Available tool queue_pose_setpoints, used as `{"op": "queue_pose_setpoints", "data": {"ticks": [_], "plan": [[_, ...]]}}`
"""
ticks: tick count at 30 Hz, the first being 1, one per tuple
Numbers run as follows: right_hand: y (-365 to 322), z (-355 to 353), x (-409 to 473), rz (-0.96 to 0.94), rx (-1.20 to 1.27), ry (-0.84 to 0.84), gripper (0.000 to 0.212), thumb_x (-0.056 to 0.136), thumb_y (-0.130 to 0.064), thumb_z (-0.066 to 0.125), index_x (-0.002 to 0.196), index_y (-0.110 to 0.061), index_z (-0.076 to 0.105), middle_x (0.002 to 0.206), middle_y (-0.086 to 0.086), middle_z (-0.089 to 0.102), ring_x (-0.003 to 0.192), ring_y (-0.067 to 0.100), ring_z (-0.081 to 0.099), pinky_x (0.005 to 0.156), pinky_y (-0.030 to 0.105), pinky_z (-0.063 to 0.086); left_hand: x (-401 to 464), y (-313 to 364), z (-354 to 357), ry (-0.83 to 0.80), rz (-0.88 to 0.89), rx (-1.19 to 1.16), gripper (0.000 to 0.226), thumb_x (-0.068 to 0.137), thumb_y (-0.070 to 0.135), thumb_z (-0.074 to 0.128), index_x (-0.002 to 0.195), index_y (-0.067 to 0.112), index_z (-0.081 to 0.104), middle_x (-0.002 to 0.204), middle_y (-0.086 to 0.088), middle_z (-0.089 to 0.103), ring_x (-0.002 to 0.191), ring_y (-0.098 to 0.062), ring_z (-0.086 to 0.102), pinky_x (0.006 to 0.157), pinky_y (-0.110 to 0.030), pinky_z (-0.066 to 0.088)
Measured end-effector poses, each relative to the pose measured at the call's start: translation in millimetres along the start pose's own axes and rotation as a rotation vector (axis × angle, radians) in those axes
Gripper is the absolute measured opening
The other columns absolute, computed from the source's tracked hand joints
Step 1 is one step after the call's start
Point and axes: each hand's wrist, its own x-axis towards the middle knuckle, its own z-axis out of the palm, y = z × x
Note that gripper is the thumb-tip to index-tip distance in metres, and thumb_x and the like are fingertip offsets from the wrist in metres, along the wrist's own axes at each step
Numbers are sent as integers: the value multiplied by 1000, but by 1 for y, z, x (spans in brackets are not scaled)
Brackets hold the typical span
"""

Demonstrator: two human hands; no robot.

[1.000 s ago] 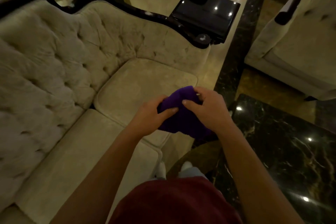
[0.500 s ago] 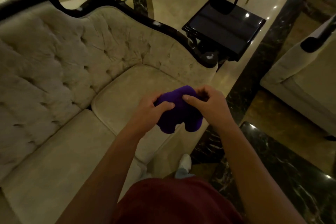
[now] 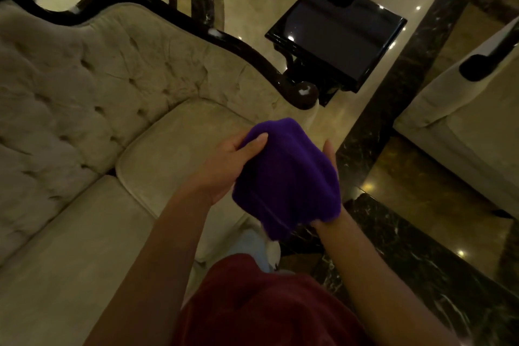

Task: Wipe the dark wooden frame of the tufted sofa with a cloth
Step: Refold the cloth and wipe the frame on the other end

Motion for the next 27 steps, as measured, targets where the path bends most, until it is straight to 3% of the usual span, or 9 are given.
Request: {"op": "queue_pose_setpoints", "data": {"ticks": [3, 6, 8, 10, 13, 17, 21, 24, 27], "plan": [[-8, 8, 47, 34, 53, 25, 75, 69, -80, 57, 111, -20, 65, 91, 14, 82, 84, 31, 80, 62, 48, 65, 35, 5, -4, 132, 26, 256, 29, 94, 58, 61, 117, 45, 71, 114, 21, 74, 105, 4, 68, 98, -34, 53], [-25, 11, 88, 59, 66, 35, 91, 63, -85, 63, 124, -19, 72, 126, 17, 74, 117, 40, 70, 97, 57, 55, 80, 14, -12, 241, 85, 492, 18, 98, 57, 57, 101, 45, 70, 93, 25, 73, 87, 15, 63, 74, -13, 48], [-41, 9, 111, 96, 3, 15, 91, 50, -81, 82, 119, -21, 77, 133, 17, 69, 120, 41, 68, 102, 58, 51, 113, 18, -21, 283, 124, 605, 21, 100, 53, 56, 100, 38, 71, 84, 17, 72, 83, 13, 63, 65, -10, 42], [-65, 10, 134, 122, -169, 39, 97, 44, -69, 95, 126, -24, 68, 128, 14, 73, 116, 38, 71, 93, 53, 59, 141, 22, -26, 292, 107, 639, 29, 101, 52, 55, 112, 29, 69, 93, 17, 69, 84, 6, 63, 69, -13, 40], [-101, 21, 167, 168, -345, -16, 82, 60, -46, 98, 129, -27, 59, 111, 2, 80, 103, 26, 77, 74, 38, 65, 180, 34, -30, 345, 63, 575, 18, 99, 53, 57, 105, 37, 59, 99, 16, 63, 89, 2, 58, 69, -18, 40], [-121, 33, 215, 116, -393, 95, 79, 64, -33, 94, 135, -22, 60, 119, 4, 78, 108, 27, 76, 85, 40, 64, 228, 41, -41, 500, 62, 518, 19, 99, 48, 60, 104, 29, 59, 95, 17, 61, 86, 2, 57, 68, -18, 40], [-133, 27, 268, 43, -411, 137, 43, 83, -16, 82, 125, -18, 68, 112, 4, 80, 103, 25, 77, 83, 39, 64, 278, 20, -49, 595, 31, 519, 24, 99, 39, 64, 109, 17, 68, 98, 7, 67, 85, -4, 61, 74, -16, 43], [-160, 8, 296, 33, -501, 189, 35, 83, -16, 82, 117, -23, 73, 104, -3, 82, 99, 23, 77, 72, 35, 65, 298, -9, -57, 677, -9, 428, 16, 98, 37, 61, 106, 27, 69, 96, 14, 69, 85, 9, 63, 75, -11, 49], [-203, -14, 307, -67, -574, 241, 29, 81, -23, 84, 107, -29, 71, 92, -11, 81, 84, 14, 79, 63, 29, 64, 308, -37, -52, 763, -81, 361, 23, 99, 33, 60, 115, 20, 69, 105, 4, 69, 96, -8, 64, 86, -22, 51]]}}
